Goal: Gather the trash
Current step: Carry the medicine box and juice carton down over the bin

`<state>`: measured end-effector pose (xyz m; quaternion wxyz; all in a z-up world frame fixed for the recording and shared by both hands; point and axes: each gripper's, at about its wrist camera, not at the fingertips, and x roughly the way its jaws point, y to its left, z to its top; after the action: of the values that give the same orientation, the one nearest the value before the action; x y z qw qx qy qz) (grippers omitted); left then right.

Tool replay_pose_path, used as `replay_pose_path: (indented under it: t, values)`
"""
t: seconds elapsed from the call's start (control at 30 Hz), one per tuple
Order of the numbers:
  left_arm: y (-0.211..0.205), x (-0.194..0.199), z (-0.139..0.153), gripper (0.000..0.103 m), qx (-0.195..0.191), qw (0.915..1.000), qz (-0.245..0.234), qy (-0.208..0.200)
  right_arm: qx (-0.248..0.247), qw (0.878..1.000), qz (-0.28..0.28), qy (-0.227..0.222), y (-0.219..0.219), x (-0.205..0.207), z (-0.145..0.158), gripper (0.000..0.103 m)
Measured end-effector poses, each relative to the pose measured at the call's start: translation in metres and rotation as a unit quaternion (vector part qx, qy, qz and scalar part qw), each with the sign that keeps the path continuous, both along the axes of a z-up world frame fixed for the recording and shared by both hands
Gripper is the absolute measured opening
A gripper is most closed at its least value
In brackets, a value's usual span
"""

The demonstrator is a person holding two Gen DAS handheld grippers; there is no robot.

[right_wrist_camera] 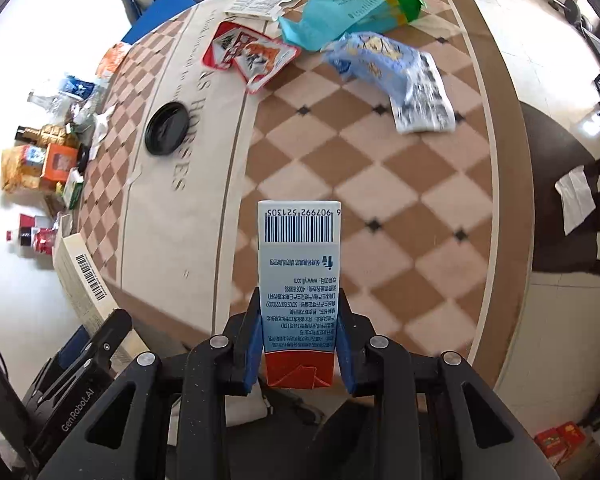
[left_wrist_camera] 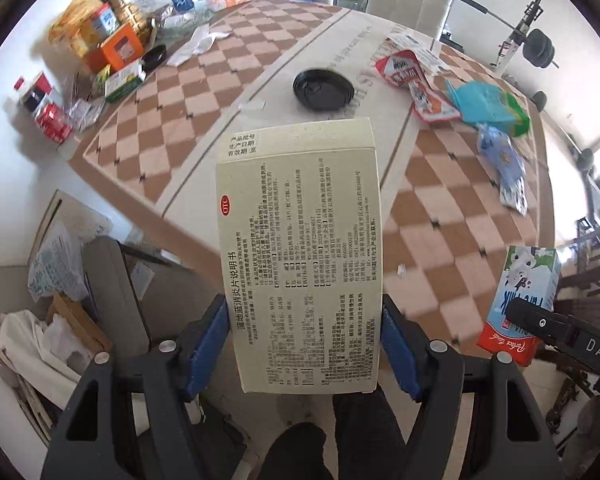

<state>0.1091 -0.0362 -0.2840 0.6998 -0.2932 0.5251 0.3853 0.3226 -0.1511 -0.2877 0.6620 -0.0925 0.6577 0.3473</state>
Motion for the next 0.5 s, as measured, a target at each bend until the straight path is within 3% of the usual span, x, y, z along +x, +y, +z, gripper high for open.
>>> replay_pose_path:
  t: [0.13,0.23,0.37,0.5]
  values:
    - [-0.026,-0.048,-0.023,0.07,-0.039,0.9992,-0.004,0.001,0.001,1.0,0.013,0.014,-0.039,-0.053,-0.014,0.033]
    - [-0.037,-0.08,-0.059,0.07,-0.088,0.996,0.002,0.012,-0.018,0.999,0.028,0.038,-0.065,-0.091,-0.041,0.033]
    - [-0.04,-0.103,-0.126,0.07,-0.143,0.9892,0.023,0.026,-0.051,0.995,0.049,0.073,-0.087,-0.131,-0.089,0.033]
    - [-0.035,-0.107,-0.201,0.07,-0.186,0.9814,0.036,0.033,-0.089,0.99,0.064,0.091,-0.092,-0.154,-0.159,0.033]
